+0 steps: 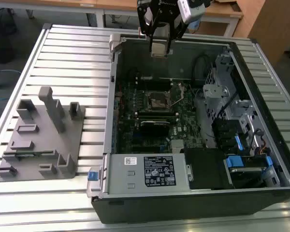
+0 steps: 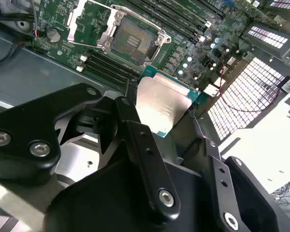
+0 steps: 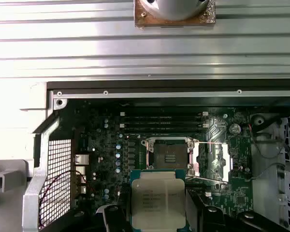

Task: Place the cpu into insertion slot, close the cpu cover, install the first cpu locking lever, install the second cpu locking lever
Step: 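Place the cpu into insertion slot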

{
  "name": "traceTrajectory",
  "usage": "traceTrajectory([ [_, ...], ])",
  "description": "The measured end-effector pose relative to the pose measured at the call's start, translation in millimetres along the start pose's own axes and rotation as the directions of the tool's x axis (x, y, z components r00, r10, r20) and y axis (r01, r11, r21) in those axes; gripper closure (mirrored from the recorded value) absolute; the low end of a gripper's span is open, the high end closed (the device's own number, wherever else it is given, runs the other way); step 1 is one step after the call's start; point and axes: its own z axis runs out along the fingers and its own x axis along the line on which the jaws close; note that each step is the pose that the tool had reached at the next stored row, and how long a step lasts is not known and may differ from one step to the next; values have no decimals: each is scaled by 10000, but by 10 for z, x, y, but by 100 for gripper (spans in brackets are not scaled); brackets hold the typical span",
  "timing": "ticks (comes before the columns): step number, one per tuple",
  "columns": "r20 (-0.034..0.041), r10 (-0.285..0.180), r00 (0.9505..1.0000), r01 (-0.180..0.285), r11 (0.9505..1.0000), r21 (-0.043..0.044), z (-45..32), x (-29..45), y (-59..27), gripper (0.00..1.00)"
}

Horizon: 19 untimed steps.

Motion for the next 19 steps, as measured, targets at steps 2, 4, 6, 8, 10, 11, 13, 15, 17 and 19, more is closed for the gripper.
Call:
traceTrajectory([
  [2,0,0,10000,0,10000,0,0,0,0,46],
  [4,0,0,10000,0,10000,0,0,0,0,46],
  [6,0,0,10000,0,10000,0,0,0,0,46],
  [8,0,0,10000,0,10000,1,0,0,0,46],
  [10,0,0,10000,0,10000,-1,4,0,0,46],
  [11,1,0,10000,0,10000,-1,9,0,-1,46],
  [13,1,0,10000,0,10000,0,24,0,-2,46],
  [15,2,0,10000,0,10000,0,44,-1,-4,46],
  [17,7,0,10000,0,10000,0,63,-1,-6,46],
  [19,11,-1,10000,1,10000,1,75,-2,-6,46],
])
